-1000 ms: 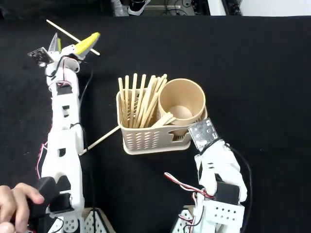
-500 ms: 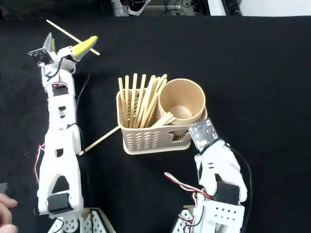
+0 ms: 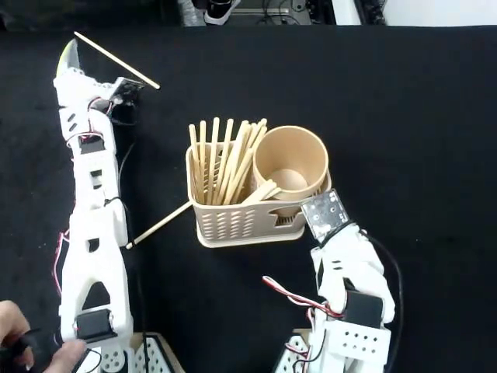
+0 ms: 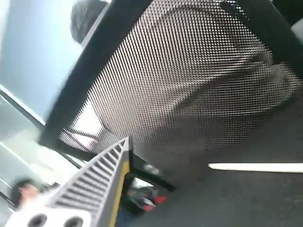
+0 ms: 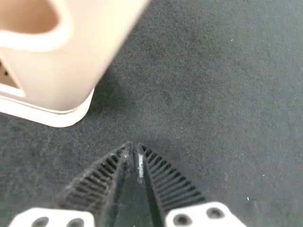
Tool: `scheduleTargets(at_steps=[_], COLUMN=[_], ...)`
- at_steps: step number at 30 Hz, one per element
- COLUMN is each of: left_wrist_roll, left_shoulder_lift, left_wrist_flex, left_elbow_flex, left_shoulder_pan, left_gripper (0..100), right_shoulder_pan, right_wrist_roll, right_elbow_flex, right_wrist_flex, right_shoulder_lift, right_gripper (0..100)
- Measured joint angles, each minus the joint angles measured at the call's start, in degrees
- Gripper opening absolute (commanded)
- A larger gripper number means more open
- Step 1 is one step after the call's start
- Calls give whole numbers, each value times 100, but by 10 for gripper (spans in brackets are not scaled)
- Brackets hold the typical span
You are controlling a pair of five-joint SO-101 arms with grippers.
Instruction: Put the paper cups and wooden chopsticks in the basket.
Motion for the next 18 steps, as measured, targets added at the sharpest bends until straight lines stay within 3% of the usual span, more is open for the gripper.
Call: scheduleTargets(at_steps=[3,9,18], left_wrist_roll=[-396,-334,88], left_shoulder_lift=[-18,44,132], left_wrist_flex=[-53,-185,-1925], left_elbow_flex=[0,0,826], left_shoulder_pan=[9,9,-193], left_gripper=[702,702,698], right_shoulder_pan=[0,0,0], right_wrist_roll=[0,0,0], right_elbow_flex=[0,0,0], right_wrist_flex=[0,0,0], right_shoulder_lift=[0,0,0], right_gripper=[12,12,12])
